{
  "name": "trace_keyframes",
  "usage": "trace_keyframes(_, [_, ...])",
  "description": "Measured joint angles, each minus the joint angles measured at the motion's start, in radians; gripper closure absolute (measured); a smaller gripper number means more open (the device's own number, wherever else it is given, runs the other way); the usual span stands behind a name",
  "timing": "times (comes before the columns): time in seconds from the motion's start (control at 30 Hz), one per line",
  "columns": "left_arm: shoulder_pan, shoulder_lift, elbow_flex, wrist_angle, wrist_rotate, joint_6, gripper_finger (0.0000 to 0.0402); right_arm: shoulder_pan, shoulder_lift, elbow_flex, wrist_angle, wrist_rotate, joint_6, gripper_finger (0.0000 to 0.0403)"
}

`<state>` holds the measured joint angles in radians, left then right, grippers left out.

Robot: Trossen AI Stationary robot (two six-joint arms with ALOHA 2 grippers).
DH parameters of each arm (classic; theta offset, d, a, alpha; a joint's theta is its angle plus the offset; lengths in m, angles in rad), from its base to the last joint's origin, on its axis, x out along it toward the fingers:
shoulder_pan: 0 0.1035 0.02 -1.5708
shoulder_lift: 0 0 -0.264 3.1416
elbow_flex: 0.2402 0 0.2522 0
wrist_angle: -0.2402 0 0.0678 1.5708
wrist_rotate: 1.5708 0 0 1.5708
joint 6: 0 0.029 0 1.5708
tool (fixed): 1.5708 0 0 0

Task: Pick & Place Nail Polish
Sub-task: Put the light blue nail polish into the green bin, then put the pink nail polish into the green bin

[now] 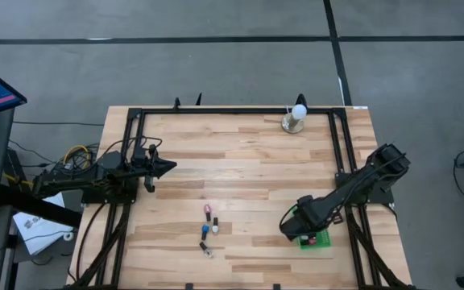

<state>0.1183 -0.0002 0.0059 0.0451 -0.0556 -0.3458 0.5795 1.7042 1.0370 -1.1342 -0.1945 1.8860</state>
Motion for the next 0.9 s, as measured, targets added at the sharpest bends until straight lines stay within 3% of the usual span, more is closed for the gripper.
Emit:
trace_keyframes(0.4, [0.000,0.000,0.000,0.000,0.000,0.000,0.0401,-0.021,0.013,0.000,-0.003,-0.014,-0.053,0.0341])
trace_keyframes(0.73, [0.000,0.000,0.000,0.000,0.000,0.000,0.0400,-0.021,0.013,0.003,0.010,-0.014,-0.070,0.0285])
trace_keyframes(0.9, [0.000,0.000,0.000,0.000,0.000,0.000,0.0400,-0.041,0.003,0.077,-0.018,0.014,-0.168,0.0270])
